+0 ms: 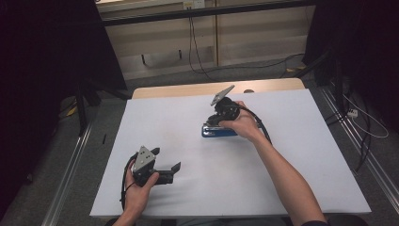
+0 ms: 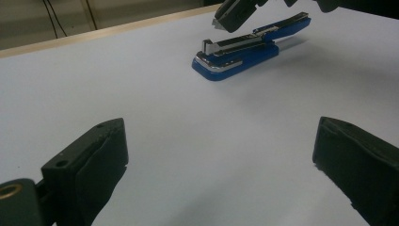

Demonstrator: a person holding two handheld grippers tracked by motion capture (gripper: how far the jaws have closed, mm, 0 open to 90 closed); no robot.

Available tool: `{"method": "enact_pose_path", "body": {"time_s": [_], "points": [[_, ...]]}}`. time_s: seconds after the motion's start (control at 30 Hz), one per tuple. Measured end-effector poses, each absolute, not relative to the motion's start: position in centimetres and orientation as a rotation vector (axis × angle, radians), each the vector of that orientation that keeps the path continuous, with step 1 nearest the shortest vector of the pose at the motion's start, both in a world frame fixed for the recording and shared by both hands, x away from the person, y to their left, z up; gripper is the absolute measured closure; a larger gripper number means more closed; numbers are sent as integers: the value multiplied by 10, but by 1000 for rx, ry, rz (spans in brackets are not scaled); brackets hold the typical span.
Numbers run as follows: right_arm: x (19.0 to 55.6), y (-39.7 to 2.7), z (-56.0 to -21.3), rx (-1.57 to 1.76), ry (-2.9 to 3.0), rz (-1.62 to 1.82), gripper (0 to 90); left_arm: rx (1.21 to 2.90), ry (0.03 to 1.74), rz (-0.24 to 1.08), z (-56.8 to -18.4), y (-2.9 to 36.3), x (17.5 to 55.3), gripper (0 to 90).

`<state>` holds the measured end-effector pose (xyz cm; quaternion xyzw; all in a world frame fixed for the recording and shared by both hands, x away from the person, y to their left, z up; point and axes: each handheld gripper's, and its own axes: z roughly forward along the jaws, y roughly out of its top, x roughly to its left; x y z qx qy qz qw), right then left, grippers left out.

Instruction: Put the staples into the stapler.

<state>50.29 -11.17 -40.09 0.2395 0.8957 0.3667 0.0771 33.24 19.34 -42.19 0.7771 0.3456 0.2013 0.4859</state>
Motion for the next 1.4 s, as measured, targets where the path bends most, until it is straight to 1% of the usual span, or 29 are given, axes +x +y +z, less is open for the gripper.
{"method": "enact_pose_path", "body": {"time_s": [0.63,0.87,1.4], "points": [[509,-108,-408,600,2741,1015,792,1904,844,495,-424,194,334,40],[511,-110,-408,513,2762,1015,793,1902,842,495,-424,194,334,40],[512,-108,-411,444,2778,1007,792,1903,841,496,-424,194,334,40]]}}
